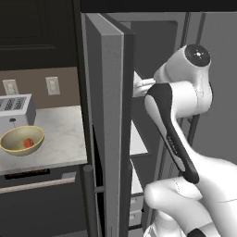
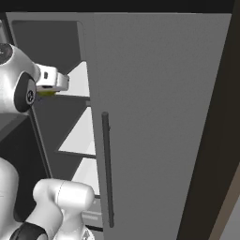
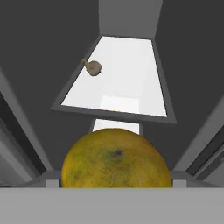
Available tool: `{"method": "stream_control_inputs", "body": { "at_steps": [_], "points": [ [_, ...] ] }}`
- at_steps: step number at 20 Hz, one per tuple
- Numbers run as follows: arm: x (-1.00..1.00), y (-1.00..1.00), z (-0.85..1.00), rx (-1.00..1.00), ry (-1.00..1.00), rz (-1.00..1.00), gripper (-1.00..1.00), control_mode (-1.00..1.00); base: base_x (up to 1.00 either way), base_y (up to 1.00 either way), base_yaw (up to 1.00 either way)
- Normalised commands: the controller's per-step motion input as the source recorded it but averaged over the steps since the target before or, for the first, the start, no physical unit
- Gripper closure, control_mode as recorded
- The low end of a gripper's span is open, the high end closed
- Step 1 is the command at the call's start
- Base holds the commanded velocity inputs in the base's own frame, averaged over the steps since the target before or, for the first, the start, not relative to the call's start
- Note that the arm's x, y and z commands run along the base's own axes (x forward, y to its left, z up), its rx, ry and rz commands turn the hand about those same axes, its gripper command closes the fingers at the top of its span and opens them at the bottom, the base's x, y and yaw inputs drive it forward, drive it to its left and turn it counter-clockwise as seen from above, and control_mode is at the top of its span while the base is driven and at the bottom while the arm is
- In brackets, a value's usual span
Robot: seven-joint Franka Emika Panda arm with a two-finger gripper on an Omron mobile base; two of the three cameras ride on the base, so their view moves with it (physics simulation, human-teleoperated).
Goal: Take the sweet potato, orange, and garlic from the freezer and place them in the bowl on the counter.
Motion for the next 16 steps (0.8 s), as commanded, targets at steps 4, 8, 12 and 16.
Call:
{"method": "stream_control_inputs", "body": {
  "at_steps": [4,8,12,16],
  "points": [
    [-0.91,-0.41,0.0,0.0,0.0,-0.02,1.0,-1.0,0.0,0.0,0.0],
    [-0.99,-0.44,0.0,0.0,0.0,0.0,1.0,-1.0,0.0,0.0,0.0],
    [-0.98,-0.29,0.0,0.0,0.0,0.0,1.0,-1.0,0.0,0.0,0.0],
    [-0.88,-0.17,0.0,0.0,0.0,-0.01,1.0,-1.0,0.0,0.0,0.0]
  ]
}}
